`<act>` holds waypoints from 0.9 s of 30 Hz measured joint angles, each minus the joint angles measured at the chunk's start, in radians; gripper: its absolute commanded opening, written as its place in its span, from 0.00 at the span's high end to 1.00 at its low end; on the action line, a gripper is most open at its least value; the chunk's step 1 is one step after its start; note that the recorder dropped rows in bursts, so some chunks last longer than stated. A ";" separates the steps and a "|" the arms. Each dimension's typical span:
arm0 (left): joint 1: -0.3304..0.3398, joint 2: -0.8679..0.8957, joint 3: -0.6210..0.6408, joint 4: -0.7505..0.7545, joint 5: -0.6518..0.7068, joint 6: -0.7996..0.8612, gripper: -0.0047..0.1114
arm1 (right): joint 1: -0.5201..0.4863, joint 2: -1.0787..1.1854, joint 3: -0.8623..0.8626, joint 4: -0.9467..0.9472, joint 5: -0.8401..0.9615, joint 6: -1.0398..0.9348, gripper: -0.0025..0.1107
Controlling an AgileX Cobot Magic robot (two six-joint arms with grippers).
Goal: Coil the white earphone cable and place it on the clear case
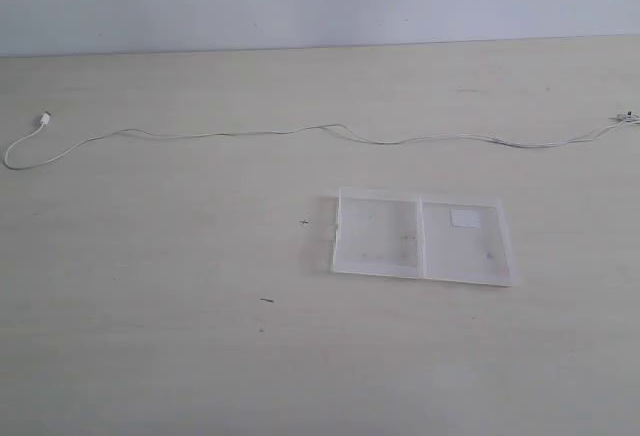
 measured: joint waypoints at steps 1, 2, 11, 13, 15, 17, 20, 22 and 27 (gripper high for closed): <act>0.000 0.000 0.000 0.000 0.000 0.000 0.96 | 0.000 0.000 0.000 0.000 0.000 0.000 0.98; 0.000 0.000 0.000 0.000 0.000 0.000 0.96 | 0.000 0.000 0.000 0.000 0.000 0.000 0.98; 0.000 0.000 0.000 0.000 0.000 0.000 0.96 | 0.000 0.000 0.000 0.000 0.000 0.000 0.98; 0.000 0.000 0.000 0.000 0.000 0.000 0.96 | 0.000 0.000 0.000 0.000 0.000 0.000 0.98; 0.000 0.000 0.000 0.000 0.000 0.000 0.96 | 0.000 0.000 0.000 0.000 0.000 0.000 0.98; 0.000 0.000 0.000 0.000 0.000 0.000 0.96 | 0.000 0.000 0.000 0.000 0.000 0.000 0.98; 0.000 0.000 0.000 0.000 0.000 0.000 0.96 | 0.000 0.000 0.000 -0.018 -0.008 -0.002 0.98; 0.000 0.000 0.000 0.000 0.000 0.000 0.96 | 0.000 0.000 0.000 -0.057 -0.043 -0.005 0.98; -0.004 0.000 0.000 0.000 0.000 0.000 0.96 | 0.000 0.000 0.000 -0.094 -0.287 -0.011 0.98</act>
